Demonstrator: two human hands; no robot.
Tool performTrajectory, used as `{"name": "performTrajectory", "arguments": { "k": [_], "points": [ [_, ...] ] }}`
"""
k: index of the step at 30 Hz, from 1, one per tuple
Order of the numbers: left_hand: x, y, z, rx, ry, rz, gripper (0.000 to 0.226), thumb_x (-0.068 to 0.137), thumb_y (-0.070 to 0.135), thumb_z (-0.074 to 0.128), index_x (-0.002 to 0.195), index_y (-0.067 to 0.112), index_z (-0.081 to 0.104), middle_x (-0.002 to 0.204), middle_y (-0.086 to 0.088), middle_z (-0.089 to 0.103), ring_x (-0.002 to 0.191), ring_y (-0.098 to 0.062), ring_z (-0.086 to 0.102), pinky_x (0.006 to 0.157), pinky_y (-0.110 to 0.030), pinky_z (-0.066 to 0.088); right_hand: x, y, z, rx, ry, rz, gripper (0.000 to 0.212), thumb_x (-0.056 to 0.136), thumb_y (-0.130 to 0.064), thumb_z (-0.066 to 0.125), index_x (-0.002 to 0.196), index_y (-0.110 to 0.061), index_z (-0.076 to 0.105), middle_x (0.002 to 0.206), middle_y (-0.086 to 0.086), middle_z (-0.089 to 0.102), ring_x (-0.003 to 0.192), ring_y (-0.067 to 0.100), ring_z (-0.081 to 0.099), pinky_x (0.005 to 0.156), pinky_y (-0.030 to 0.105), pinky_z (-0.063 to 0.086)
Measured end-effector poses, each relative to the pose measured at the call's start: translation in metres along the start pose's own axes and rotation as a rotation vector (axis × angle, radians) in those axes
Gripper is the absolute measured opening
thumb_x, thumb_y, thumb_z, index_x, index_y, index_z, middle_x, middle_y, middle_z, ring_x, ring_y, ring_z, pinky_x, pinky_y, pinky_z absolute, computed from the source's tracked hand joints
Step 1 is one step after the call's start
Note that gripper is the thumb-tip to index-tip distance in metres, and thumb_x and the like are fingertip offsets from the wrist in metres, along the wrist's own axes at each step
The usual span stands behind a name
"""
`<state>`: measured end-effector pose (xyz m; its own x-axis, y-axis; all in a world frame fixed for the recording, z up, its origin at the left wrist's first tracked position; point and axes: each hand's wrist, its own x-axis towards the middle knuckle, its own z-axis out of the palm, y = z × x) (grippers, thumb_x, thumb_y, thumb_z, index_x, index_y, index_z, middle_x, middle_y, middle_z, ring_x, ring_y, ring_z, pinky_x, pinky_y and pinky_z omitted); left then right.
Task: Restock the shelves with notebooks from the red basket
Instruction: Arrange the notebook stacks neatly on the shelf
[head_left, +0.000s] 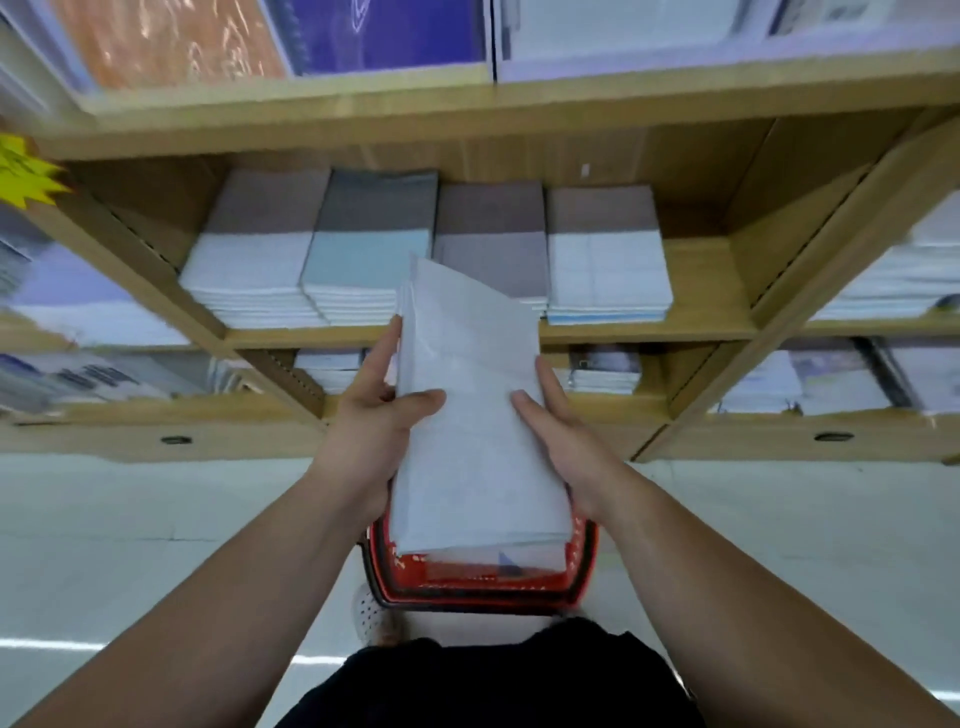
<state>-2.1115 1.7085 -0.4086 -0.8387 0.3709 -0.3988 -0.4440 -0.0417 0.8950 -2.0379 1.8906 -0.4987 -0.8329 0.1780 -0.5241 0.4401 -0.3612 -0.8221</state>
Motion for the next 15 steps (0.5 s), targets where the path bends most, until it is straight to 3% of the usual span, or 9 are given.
{"name": "performTrajectory", "arguments": {
  "k": [2,4,8,15],
  "points": [
    [0.002,0.01,0.009,-0.041,-0.008,0.0,0.078,0.088,-0.008,0.063,0.146,0.042,0.049,0.12,-0.006,0.074,0.103,-0.036,0.072,0.087,-0.058,0.058,-0.006,-0.019,-0.013,-0.016,-0.031,-0.005,0.069,0.096,-0.047,0.064,0.15,-0.06,0.024,0.141,-0.028,0.05,0.119,0.001,0.06,0.1,0.033,0.053],
    [0.009,0.018,0.014,-0.07,-0.013,-0.018,0.078,0.086,-0.007,0.064,0.144,0.042,0.052,0.122,-0.005,0.073,0.104,-0.038,0.072,0.087,-0.059,0.057,-0.01,-0.035,-0.021,-0.056,-0.021,-0.009,0.064,0.096,-0.045,0.064,0.147,-0.062,0.03,0.137,-0.032,0.053,0.112,-0.002,0.063,0.085,0.027,0.057],
    [0.032,0.029,0.012,-0.081,-0.03,-0.062,0.075,0.087,-0.005,0.062,0.147,0.039,0.049,0.125,-0.006,0.072,0.104,-0.037,0.072,0.082,-0.052,0.06,-0.003,-0.053,-0.024,-0.027,0.095,-0.052,0.066,0.094,-0.039,0.069,0.15,-0.053,0.037,0.142,-0.017,0.058,0.115,0.011,0.067,0.1,0.041,0.055],
    [0.096,0.051,-0.006,0.021,-0.1,-0.11,0.074,0.091,-0.006,0.063,0.145,0.042,0.048,0.116,0.002,0.075,0.091,-0.028,0.076,0.067,-0.041,0.062,0.017,-0.078,-0.005,-0.023,0.244,-0.139,0.072,0.099,-0.018,0.065,0.154,-0.048,0.029,0.131,-0.014,0.062,0.115,0.017,0.066,0.097,0.044,0.056]
  ]
}}
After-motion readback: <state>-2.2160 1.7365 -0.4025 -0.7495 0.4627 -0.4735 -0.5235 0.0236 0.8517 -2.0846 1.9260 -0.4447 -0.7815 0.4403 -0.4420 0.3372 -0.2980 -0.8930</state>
